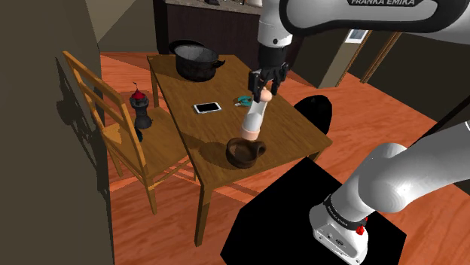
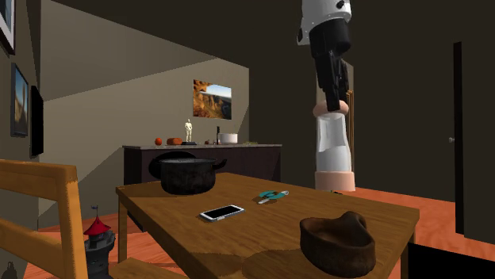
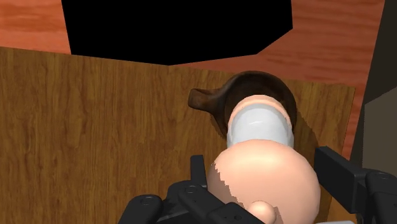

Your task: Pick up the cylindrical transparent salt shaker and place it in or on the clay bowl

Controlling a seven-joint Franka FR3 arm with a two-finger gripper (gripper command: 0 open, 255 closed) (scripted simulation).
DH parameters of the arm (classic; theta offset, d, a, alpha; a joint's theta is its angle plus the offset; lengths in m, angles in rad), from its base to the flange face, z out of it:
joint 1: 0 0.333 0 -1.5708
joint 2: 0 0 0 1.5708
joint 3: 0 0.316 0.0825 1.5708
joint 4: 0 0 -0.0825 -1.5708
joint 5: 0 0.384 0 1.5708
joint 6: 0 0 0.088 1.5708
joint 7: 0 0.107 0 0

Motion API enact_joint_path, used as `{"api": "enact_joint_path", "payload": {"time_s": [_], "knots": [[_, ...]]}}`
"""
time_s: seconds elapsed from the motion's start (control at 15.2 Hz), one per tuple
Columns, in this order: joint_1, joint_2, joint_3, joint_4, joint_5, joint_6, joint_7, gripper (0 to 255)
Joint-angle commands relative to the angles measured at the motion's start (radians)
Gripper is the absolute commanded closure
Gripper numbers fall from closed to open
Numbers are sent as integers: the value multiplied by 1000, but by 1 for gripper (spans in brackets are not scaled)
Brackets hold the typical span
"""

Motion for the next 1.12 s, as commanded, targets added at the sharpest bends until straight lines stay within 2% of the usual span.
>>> {"api": "enact_joint_path", "payload": {"time_s": [0.0,0.53,0.99,1.06], "knots": [[1,2,1,-26,0,29,3,255],[2,10,6,-125,1,134,12,255],[2,10,6,-125,1,134,12,255],[2,10,6,-125,1,134,11,0]]}}
